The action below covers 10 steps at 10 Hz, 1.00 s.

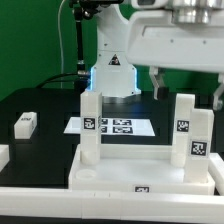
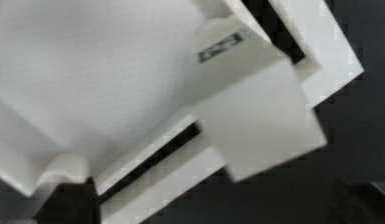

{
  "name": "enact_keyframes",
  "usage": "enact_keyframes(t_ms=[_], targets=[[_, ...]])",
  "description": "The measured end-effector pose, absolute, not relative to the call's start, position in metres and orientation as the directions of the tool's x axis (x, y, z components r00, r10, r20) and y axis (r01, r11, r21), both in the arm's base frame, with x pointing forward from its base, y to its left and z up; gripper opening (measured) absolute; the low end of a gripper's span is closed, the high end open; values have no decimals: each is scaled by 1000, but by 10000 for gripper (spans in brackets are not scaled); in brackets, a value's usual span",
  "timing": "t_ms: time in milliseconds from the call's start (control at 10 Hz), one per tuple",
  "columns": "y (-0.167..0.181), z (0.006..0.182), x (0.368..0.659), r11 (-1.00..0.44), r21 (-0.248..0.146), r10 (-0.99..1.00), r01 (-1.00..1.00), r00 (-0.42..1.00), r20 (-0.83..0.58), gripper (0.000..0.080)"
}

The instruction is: Assemble desk

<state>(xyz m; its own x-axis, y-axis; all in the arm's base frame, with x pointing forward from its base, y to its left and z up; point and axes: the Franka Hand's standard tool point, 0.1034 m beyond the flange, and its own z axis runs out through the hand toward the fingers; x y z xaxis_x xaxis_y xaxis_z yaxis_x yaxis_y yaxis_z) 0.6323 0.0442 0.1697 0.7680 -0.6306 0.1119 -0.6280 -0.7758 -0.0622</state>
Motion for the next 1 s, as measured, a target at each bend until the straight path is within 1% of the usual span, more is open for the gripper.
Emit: enact_keyframes(t_ms=[100,200,300,400,900,1000], targets=[[29,185,628,-791,-75,-611,-607,783,115,649],[10,191,627,-814,-73,-580,-576,804,127,649],[-1,190,626,-812,-68,-583,-579,802,131,649],[4,188,626,-814,-68,-581,-577,804,129,649],[3,187,625,-816,-65,-578,-575,806,128,649],[-11,186,619,-852,-57,-523,-521,842,132,649]])
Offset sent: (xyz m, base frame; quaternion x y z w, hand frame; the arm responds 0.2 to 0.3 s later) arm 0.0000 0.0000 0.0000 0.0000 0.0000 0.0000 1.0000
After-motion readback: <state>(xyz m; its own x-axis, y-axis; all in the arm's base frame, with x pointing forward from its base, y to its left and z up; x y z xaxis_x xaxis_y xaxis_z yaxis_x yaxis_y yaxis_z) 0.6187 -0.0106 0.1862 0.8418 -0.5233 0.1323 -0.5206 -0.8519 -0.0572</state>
